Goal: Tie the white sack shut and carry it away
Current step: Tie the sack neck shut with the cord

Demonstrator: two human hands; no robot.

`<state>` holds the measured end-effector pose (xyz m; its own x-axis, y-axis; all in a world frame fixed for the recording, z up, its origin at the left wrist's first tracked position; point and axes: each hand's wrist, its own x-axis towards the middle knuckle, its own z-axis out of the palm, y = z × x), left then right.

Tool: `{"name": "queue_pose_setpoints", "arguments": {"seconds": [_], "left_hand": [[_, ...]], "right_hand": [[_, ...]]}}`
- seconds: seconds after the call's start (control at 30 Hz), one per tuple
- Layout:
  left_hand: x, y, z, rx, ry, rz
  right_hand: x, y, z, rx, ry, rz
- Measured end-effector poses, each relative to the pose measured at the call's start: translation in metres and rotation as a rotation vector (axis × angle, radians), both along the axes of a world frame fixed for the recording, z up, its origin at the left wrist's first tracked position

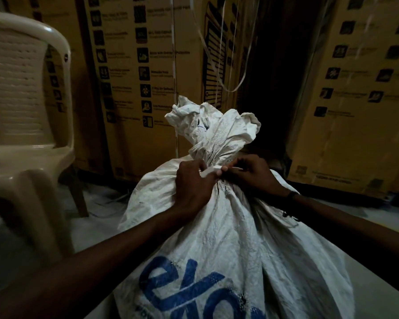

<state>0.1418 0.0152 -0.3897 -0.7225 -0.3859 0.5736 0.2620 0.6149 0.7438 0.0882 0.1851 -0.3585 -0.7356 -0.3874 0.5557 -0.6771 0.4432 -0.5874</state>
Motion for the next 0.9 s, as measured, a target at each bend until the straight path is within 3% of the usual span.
{"name": "queue_pose_setpoints", "arguments": {"seconds": [0.3, 0.67, 0.9], "left_hand": [[0.000, -0.020, 0.001, 0.184, -0.008, -0.137], [-0.022, -0.038, 0.000, 0.180, -0.036, -0.256], [-0.033, -0.052, -0.008, 0.217, -0.079, -0.344]], "right_hand": [[0.014, 0.002, 0.013, 0.140, 0.108, 0.023], [0.021, 0.003, 0.005, 0.006, 0.102, 0.212], [0.018, -0.001, 0.012, 0.172, 0.224, 0.179]]}}
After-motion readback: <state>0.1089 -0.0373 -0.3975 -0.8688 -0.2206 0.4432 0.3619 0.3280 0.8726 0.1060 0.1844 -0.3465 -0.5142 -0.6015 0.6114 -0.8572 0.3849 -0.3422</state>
